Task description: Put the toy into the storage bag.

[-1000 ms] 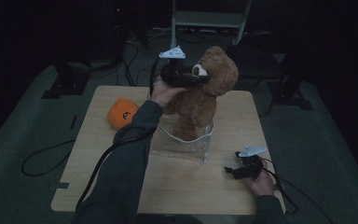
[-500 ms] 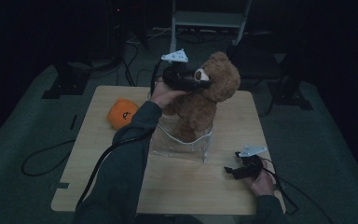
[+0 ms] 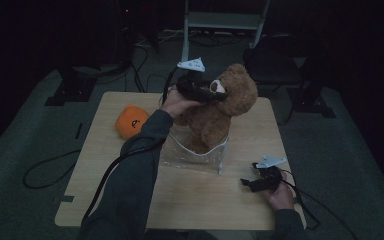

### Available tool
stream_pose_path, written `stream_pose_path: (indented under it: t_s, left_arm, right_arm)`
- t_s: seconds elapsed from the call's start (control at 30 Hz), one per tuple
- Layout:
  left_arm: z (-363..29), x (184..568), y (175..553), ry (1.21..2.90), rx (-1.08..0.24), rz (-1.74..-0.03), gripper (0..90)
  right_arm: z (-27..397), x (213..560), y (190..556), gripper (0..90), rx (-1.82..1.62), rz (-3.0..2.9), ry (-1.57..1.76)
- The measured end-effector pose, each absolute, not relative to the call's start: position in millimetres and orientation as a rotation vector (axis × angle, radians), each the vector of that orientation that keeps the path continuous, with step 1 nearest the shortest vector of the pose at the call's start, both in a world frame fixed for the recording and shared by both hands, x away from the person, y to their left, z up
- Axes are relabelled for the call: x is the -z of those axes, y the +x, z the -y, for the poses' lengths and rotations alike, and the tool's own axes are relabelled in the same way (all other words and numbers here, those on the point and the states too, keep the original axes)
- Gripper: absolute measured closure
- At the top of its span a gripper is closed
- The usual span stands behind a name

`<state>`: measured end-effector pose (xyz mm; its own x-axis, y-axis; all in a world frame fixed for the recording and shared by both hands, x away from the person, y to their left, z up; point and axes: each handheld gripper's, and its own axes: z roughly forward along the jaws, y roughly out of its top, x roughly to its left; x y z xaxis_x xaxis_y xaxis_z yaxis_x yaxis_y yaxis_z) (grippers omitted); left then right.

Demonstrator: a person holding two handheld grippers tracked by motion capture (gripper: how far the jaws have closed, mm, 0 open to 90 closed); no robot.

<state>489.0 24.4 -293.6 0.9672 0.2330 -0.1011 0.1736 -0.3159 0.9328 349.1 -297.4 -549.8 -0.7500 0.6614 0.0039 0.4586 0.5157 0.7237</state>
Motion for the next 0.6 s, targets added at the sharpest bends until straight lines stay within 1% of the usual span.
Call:
stream_pose_path:
  t_s: [0.6]
  left_arm:
    - [-21, 307, 492, 1.960, -0.030, -0.290, 40.4]
  right_arm:
    - [298, 550, 349, 11.5, -1.066, -2.486, 0.939]
